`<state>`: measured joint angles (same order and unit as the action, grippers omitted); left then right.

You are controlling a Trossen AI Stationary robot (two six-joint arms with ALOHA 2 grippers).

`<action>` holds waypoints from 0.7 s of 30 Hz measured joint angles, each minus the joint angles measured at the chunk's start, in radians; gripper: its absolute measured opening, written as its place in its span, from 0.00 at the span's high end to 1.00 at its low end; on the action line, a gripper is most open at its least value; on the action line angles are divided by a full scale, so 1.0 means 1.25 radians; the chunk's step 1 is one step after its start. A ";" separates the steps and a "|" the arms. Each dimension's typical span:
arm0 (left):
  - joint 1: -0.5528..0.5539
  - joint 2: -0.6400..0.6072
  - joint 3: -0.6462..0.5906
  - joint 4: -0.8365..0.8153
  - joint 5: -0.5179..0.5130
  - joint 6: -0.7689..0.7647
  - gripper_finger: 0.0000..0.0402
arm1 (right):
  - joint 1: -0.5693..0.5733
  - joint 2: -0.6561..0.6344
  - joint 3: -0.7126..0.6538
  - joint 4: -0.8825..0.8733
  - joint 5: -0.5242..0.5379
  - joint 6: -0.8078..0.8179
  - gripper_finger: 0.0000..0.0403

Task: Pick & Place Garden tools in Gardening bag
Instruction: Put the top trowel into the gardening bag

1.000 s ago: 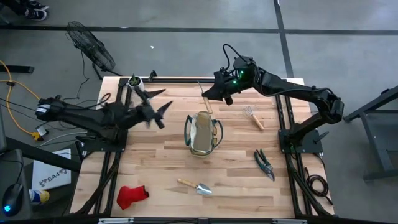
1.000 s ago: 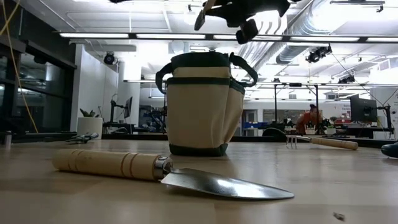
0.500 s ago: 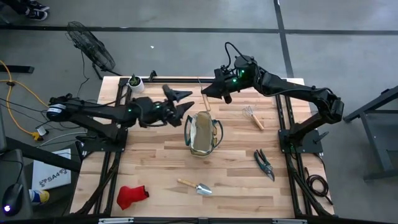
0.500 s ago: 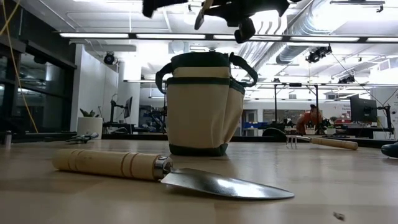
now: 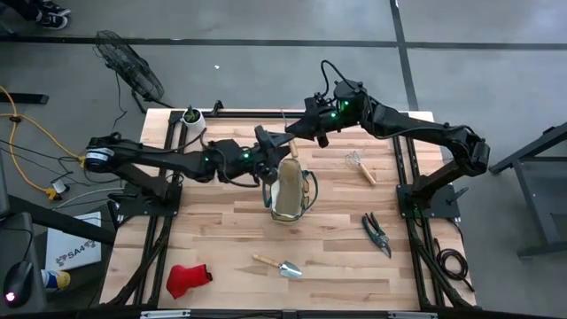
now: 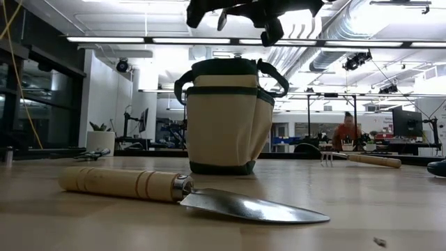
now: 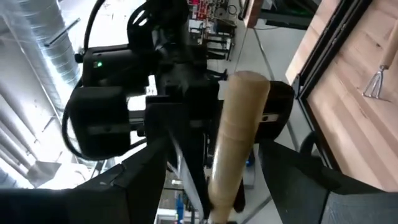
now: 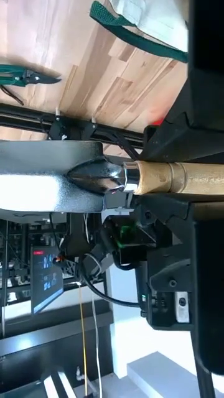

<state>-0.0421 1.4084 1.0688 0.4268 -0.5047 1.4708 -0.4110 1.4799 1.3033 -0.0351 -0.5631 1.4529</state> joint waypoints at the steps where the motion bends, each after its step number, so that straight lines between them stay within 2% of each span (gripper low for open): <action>1: 0.004 0.005 0.002 0.001 0.001 0.000 0.39 | 0.000 0.000 0.000 0.008 -0.001 0.002 0.86; 4: 0.009 0.016 0.002 -0.001 -0.007 0.000 0.40 | 0.000 0.000 0.000 0.019 -0.004 0.005 0.87; 7: 0.010 0.018 0.002 0.001 -0.044 0.000 0.45 | 0.000 0.000 0.000 0.021 -0.009 0.005 0.87; 17: 0.007 0.018 0.002 0.024 -0.063 0.019 0.83 | 0.000 0.000 -0.001 0.024 -0.012 0.005 0.86; 21: 0.007 0.018 0.002 0.024 -0.065 0.019 0.85 | 0.000 0.000 -0.001 0.025 -0.014 0.004 0.86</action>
<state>-0.0330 1.4303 1.0714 0.4572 -0.5860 1.4948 -0.4110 1.4801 1.3022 -0.0043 -0.5802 1.4582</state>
